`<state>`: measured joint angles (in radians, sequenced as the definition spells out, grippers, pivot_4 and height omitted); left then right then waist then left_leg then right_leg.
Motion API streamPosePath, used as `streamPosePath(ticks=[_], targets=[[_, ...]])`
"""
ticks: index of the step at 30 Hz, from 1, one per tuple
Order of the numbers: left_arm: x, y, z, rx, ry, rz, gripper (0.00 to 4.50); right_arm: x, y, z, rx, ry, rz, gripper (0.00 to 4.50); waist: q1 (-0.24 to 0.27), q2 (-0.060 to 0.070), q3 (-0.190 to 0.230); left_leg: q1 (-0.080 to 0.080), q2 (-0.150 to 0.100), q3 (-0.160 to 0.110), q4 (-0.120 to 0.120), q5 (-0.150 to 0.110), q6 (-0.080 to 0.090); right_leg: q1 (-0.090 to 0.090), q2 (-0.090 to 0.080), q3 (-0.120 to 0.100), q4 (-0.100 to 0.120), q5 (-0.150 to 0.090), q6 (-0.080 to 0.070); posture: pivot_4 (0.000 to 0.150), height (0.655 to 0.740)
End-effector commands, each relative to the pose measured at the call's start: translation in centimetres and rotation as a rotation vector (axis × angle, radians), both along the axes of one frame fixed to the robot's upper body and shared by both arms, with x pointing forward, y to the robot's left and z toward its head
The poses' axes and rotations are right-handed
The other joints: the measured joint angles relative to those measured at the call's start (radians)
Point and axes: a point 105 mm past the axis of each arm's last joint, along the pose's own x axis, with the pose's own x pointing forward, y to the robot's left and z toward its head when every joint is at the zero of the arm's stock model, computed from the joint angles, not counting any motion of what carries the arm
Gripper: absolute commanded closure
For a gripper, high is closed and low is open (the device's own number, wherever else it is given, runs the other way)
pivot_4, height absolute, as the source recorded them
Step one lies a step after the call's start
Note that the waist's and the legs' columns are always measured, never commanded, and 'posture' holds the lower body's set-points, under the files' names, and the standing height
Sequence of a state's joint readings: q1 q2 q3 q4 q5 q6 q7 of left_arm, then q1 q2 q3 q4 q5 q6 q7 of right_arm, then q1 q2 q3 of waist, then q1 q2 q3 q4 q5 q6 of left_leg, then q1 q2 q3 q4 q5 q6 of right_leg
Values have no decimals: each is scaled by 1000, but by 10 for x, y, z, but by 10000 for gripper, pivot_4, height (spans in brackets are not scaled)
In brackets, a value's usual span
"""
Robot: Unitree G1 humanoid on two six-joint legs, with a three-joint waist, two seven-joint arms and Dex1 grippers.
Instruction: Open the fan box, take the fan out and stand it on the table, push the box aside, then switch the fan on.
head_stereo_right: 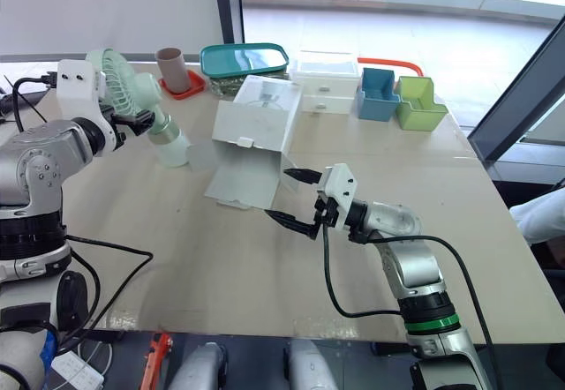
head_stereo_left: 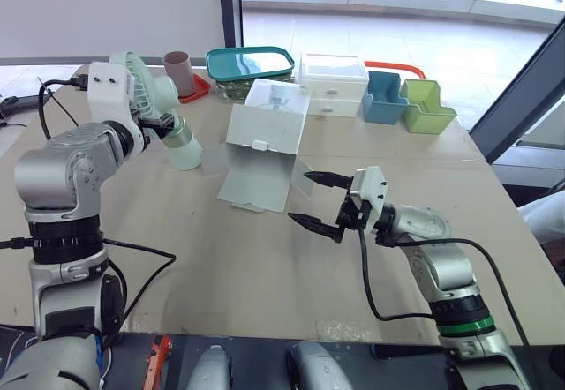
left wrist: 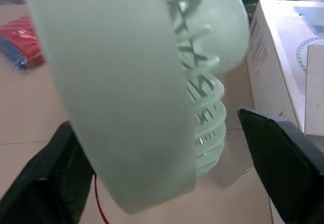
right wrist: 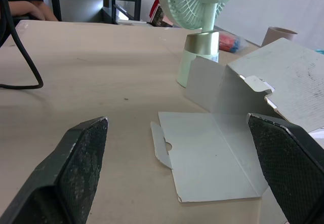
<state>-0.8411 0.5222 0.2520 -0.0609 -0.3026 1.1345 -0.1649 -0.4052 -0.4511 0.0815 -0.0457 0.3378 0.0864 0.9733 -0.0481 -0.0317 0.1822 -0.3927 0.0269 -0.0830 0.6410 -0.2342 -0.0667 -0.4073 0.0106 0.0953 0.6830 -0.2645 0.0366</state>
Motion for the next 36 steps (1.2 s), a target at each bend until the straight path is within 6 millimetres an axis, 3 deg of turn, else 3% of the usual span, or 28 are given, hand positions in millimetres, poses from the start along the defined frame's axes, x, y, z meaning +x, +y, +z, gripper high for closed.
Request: streamPosePath(ticks=[1, 21, 36], targets=[[-1, 5, 17, 19, -66, 12, 983, -4, 3, 7, 9, -36, 15, 0, 0, 0, 0, 0, 0, 0, 0, 0, 0, 0, 0, 0, 0, 0, 0, 1500, 7400], [-6, 12, 33, 98, -164, -21, 983, -5, 3, 2, -1, -24, 16, 0, -1, 0, 0, 0, 0, 0, 0, 0, 0, 0, 0, 0, 0, 0, 0, 1500, 7400], [-11, 16, 35, 125, -223, 3, 983, -5, 5, 2, -8, -21, 25, 0, 0, 0, 0, 0, 0, 0, 0, 0, 0, 0, 0, 0, 0, 0, 0, 1500, 7400]])
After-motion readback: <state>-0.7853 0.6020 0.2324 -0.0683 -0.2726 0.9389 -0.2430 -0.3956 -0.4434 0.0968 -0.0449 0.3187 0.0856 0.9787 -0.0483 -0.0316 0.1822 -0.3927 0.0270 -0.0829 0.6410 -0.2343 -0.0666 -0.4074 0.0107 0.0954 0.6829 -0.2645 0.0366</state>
